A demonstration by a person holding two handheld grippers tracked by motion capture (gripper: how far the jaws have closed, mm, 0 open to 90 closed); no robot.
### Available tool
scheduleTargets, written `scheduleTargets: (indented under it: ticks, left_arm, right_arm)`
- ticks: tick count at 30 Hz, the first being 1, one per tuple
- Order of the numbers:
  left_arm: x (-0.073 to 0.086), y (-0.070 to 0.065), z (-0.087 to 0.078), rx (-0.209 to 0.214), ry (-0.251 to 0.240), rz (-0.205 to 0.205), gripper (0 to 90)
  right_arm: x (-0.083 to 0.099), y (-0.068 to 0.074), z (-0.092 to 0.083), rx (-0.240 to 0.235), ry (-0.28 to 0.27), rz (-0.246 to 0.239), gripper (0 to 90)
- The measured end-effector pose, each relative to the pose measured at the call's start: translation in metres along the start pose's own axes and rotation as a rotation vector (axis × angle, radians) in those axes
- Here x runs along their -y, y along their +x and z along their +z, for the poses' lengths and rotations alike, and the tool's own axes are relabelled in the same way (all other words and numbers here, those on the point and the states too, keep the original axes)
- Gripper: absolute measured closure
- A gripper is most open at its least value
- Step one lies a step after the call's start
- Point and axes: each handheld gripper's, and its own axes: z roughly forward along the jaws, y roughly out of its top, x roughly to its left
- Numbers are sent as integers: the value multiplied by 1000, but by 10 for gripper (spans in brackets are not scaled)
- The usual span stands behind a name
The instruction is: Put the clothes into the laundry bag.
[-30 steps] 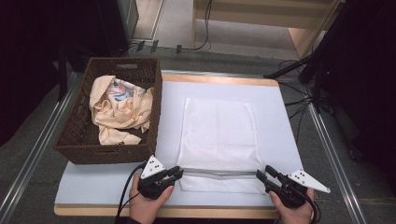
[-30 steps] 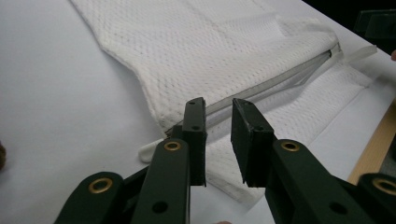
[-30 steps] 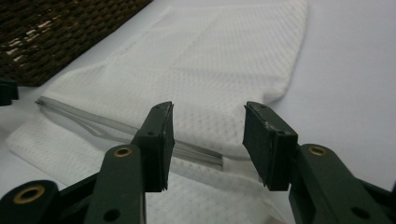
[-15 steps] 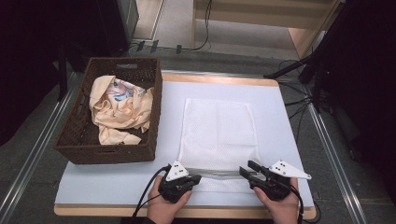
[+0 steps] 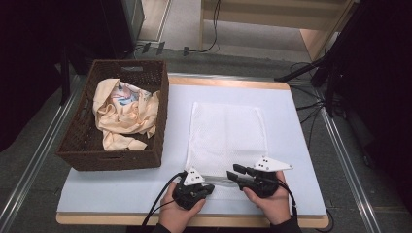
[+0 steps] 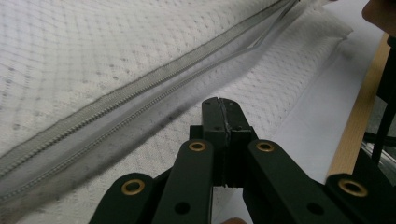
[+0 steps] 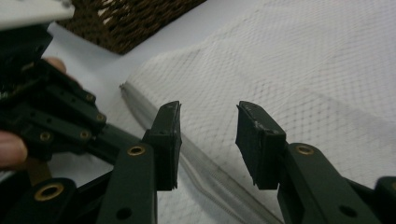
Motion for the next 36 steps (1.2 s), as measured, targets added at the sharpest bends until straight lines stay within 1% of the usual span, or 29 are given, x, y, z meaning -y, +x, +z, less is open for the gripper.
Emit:
scheduleTargets:
  ticks: [1, 4, 5, 7, 9, 10, 11, 13, 14, 15, 16, 17, 18, 21, 22, 24, 27, 29, 32, 34, 36]
  left_arm:
    - [0, 0, 0, 1, 2, -1, 900]
    - [0, 3, 0, 16, 8, -12, 900]
    - [0, 3, 0, 16, 10, -14, 900]
    - [0, 3, 0, 15, 9, -14, 900]
    - [0, 2, 0, 9, 4, -11, 900]
    - [1, 2, 1, 12, -1, -11, 900]
    - [1, 1, 0, 5, 2, -9, 900]
    - [1, 2, 1, 11, -3, -16, 900]
    - [1, 2, 1, 12, -1, -17, 900]
    - [1, 3, 0, 14, 2, -17, 900]
    - [1, 3, 0, 17, 3, -21, 900]
    - [1, 3, 0, 20, 3, -25, 900]
    - [0, 4, 0, 21, 5, -24, 900]
    - [0, 4, 0, 25, 5, -26, 900]
    - [0, 4, 0, 25, 9, -26, 900]
    - [0, 5, 0, 28, 9, -26, 900]
    - [0, 5, 0, 31, 10, -29, 900]
    - [0, 5, 0, 33, 9, -29, 900]
    - [0, 5, 0, 34, 9, -30, 900]
    - [0, 5, 0, 34, 9, -30, 900]
    - [0, 5, 0, 35, 9, -30, 900]
  right_arm:
    - [2, 1, 1, -5, 7, -21, 600]
    - [10, 2, 3, -20, 26, -43, 572]
    - [13, 2, 5, -6, 44, -55, 565]
    - [19, -1, 9, 17, 68, -60, 544]
    - [22, -4, 12, 24, 88, -57, 526]
    - [23, -5, 14, 28, 103, -67, 527]
    - [24, -5, 16, 42, 110, -78, 532]
    - [24, -4, 17, 61, 120, -92, 559]
    - [24, -4, 18, 84, 119, -105, 590]
    - [25, -3, 19, 97, 121, -111, 618]
    - [25, -3, 20, 109, 128, -110, 652]
    - [25, -3, 21, 119, 138, -107, 710]
    - [25, -4, 21, 124, 132, -103, 766]
    - [23, -5, 18, 111, 117, -93, 856]
    - [22, -6, 16, 111, 109, -93, 873]
    - [19, -8, 14, 95, 98, -76, 880]
    - [15, -10, 13, 87, 84, -71, 882]
    - [13, -13, 13, 72, 79, -51, 886]
    - [10, -18, 12, 73, 68, -30, 898]
    - [9, -20, 11, 64, 65, -16, 900]
    - [8, -20, 12, 68, 69, -23, 900]
